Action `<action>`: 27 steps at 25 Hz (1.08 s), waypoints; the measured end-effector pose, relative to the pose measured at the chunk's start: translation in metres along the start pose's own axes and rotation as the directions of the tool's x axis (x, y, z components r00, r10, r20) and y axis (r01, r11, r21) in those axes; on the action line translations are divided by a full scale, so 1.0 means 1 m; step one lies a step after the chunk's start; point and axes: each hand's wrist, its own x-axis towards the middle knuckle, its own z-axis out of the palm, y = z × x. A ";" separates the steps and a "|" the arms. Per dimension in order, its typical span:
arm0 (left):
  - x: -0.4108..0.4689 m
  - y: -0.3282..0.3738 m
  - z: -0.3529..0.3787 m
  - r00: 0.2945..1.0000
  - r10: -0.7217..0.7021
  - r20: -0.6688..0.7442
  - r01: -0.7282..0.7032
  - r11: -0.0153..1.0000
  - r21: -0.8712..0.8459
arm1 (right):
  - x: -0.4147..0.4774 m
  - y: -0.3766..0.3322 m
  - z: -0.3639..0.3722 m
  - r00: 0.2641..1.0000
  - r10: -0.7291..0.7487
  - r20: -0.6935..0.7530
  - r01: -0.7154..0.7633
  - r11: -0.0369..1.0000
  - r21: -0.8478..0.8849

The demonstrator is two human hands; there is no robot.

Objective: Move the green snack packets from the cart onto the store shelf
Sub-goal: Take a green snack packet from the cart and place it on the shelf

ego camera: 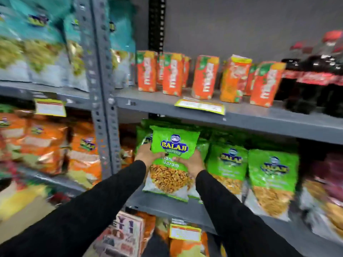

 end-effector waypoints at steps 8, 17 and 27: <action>0.046 -0.076 -0.013 0.970 -0.222 -0.094 0.207 0.966 -0.153 | 0.021 0.017 0.075 0.995 0.102 0.000 -0.102 0.995 -0.015; 0.041 -0.084 0.001 0.946 -0.311 -0.089 0.290 0.937 -0.193 | 0.027 0.026 0.070 0.997 0.076 0.018 -0.073 0.991 -0.113; 0.050 -0.091 0.005 0.965 -0.261 -0.030 0.254 0.957 -0.141 | 0.022 0.034 0.051 0.991 0.128 0.029 -0.127 0.991 -0.049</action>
